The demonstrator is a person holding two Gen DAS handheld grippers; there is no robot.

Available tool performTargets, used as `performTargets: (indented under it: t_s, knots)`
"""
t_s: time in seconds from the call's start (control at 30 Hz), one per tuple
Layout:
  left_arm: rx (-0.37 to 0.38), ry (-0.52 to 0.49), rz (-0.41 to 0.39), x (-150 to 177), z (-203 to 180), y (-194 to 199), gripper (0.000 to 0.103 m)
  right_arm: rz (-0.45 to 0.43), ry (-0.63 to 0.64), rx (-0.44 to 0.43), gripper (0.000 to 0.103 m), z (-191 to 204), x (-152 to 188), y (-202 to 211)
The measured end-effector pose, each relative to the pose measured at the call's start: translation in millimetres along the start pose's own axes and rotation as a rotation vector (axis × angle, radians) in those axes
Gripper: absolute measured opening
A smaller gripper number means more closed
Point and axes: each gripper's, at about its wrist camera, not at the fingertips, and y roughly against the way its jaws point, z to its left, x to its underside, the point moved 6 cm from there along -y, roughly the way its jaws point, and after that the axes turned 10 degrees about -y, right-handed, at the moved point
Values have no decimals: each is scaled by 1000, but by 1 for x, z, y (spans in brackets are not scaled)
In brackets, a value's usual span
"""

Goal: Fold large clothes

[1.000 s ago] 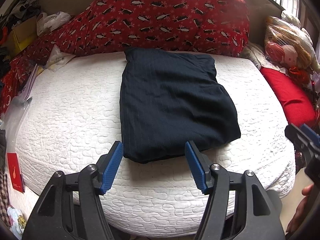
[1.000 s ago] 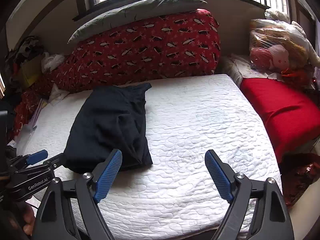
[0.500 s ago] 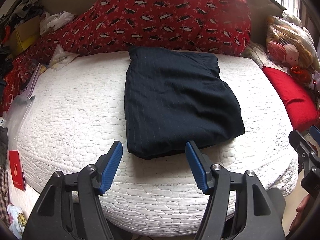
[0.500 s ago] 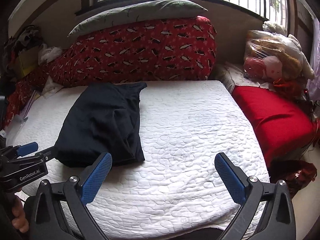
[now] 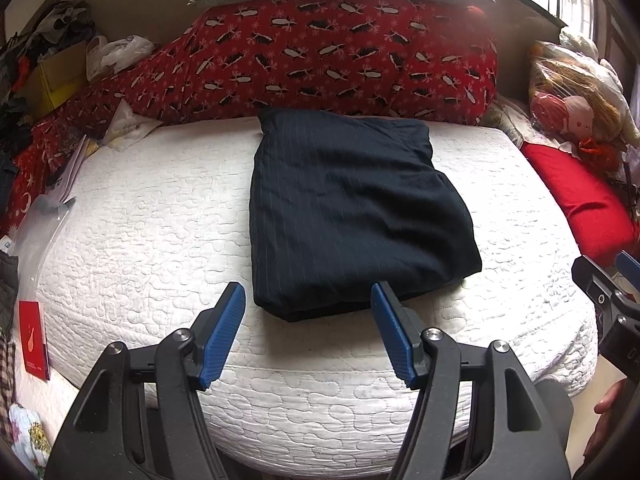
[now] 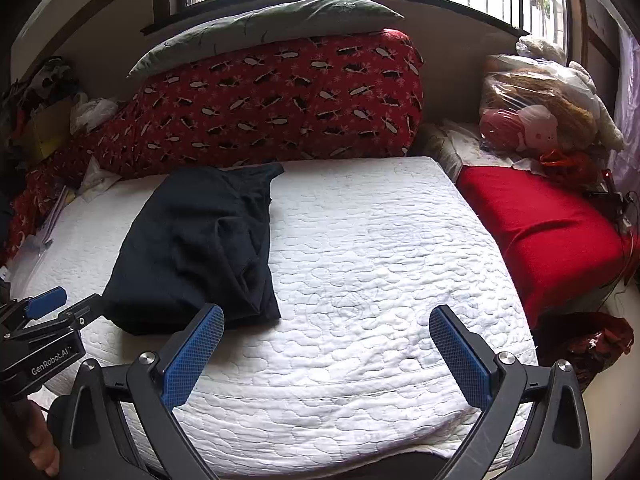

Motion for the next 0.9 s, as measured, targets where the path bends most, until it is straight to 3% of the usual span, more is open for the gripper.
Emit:
performTargets:
  t_s: [0.9]
  knots:
    - [5,-31,20,10,-9,-2,65,10,107,11,103,0,-7,-14]
